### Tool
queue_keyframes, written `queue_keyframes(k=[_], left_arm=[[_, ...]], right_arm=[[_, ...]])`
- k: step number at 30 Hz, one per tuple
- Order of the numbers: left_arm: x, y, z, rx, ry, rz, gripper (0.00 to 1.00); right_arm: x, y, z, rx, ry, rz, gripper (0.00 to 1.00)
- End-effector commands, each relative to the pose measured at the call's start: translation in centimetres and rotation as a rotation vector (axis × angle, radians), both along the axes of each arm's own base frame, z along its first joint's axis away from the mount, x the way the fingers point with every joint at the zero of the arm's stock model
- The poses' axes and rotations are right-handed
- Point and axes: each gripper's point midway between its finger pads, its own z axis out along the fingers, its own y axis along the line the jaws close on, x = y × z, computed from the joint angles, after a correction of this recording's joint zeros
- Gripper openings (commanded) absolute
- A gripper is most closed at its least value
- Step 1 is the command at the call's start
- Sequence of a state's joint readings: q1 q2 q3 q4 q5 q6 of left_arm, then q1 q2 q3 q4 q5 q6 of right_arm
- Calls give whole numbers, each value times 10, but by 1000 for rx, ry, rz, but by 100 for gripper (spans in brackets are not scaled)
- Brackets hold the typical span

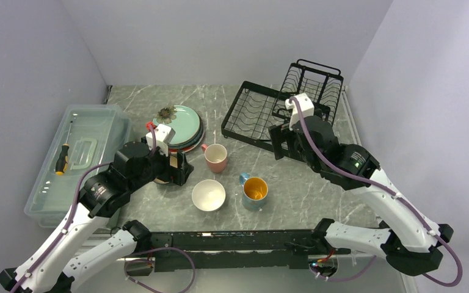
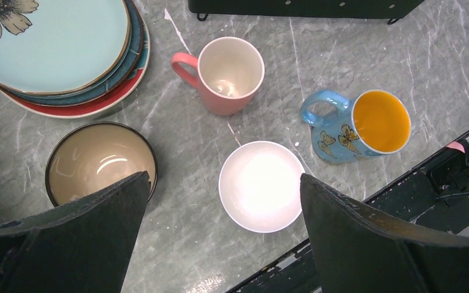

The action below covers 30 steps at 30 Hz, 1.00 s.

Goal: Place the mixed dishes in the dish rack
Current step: Move the dish rack to the center of the board.

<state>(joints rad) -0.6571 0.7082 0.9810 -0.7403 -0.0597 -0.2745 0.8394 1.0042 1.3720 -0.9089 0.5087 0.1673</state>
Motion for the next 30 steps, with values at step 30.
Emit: queue_keyframes(k=[30], left_arm=[[-15, 0, 22, -75, -80, -52, 99]], right_arm=[[96, -39, 20, -281, -45, 51, 92]])
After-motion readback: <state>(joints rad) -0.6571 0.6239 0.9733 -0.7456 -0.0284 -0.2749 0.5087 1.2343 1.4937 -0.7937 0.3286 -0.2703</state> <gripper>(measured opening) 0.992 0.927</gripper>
